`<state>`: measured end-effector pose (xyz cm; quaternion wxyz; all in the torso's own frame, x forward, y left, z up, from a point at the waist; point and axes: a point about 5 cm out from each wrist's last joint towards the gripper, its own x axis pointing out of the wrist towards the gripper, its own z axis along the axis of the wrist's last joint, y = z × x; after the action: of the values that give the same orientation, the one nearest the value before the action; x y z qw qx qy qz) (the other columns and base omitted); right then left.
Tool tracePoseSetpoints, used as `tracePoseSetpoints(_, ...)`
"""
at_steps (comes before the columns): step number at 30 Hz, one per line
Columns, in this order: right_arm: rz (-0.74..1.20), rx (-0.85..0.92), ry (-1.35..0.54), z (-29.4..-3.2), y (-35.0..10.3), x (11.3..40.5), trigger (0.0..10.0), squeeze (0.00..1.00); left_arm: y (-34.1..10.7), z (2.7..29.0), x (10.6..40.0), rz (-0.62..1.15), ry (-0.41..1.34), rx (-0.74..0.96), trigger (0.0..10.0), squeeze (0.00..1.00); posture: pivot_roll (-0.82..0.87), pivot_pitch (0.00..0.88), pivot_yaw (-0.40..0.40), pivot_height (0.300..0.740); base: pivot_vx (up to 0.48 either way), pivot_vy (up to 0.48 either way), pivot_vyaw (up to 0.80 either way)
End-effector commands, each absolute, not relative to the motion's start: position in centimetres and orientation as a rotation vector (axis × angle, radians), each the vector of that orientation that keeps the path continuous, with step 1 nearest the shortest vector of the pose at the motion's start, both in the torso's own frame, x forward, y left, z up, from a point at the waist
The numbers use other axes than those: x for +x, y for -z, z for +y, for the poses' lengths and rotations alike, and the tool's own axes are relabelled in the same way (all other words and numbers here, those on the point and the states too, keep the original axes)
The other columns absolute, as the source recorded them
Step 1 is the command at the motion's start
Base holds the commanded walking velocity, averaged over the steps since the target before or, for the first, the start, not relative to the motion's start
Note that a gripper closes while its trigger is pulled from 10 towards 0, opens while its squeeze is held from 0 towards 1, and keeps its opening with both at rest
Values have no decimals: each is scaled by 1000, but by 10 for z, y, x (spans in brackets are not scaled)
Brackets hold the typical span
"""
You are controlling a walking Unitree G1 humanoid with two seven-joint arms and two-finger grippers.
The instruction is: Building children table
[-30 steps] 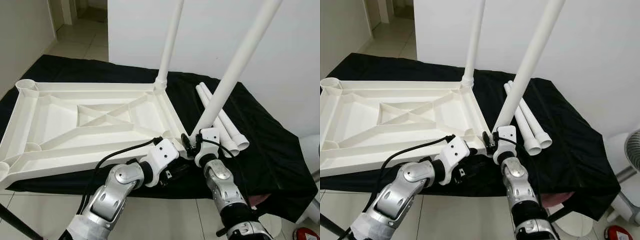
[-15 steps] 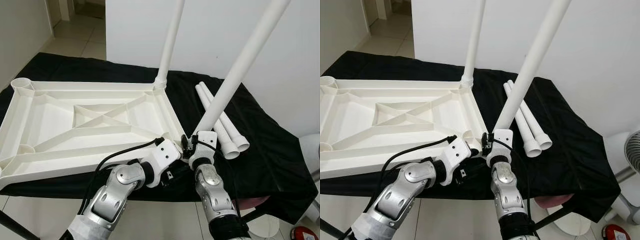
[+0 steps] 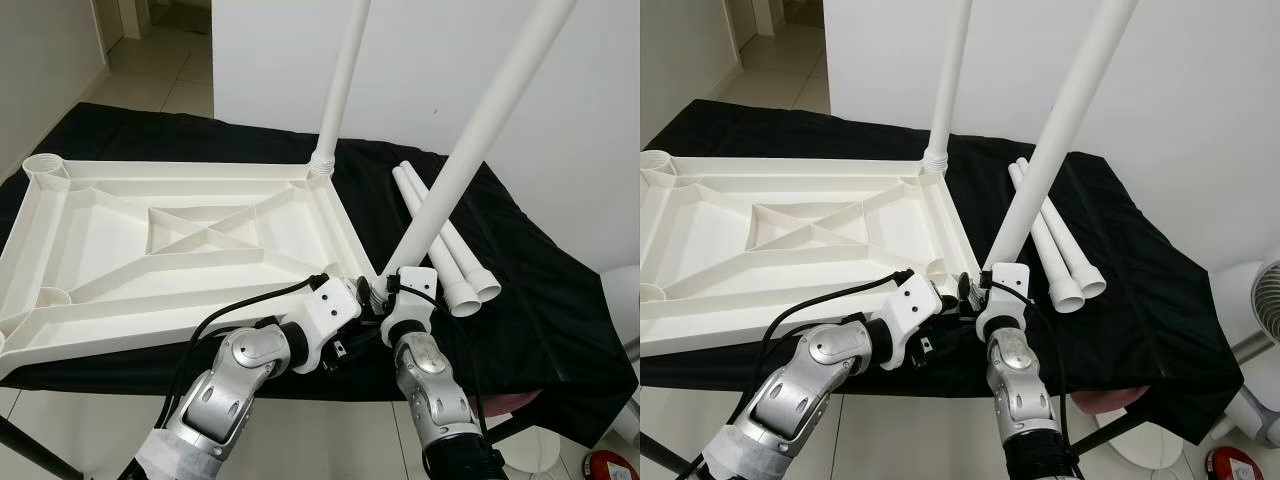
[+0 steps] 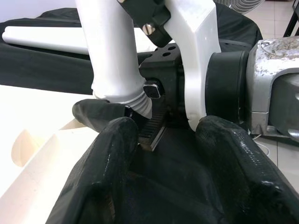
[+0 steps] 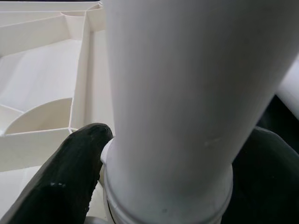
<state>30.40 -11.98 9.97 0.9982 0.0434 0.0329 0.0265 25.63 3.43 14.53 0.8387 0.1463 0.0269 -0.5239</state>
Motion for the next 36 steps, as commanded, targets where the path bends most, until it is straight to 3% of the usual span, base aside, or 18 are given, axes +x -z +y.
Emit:
tracePoseSetpoints(1,68,67,-71,-130,-96,303,10000,1000,-144,33,258,49,1057,322,10000,0,51,0,-168,740,0,0,0)
tracePoseSetpoints(7,39,35,-155,-139,-101,308,10000,1000,-144,35,260,48,1050,326,10000,0,52,0,-168,740,0,0,0)
tracePoseSetpoints(8,32,26,-175,-141,-103,309,10000,0,-144,36,260,48,1049,328,10000,0,51,0,-168,740,0,0,0)
tracePoseSetpoints(26,-75,-16,-504,-149,-111,324,10000,0,-146,43,263,50,1030,341,10000,0,57,0,-153,740,0,0,0)
tracePoseSetpoints(33,-69,-23,-537,-144,-111,330,10000,0,-146,43,264,48,1028,350,10000,0,64,0,-153,740,0,0,0)
tracePoseSetpoints(34,-66,-25,-546,-142,-111,331,9373,0,-146,43,264,48,1027,354,10000,0,65,0,-152,740,0,0,0)
tracePoseSetpoints(36,-65,-24,-556,-141,-110,332,9373,0,-146,44,264,49,1026,358,10000,0,65,0,-152,740,0,0,0)
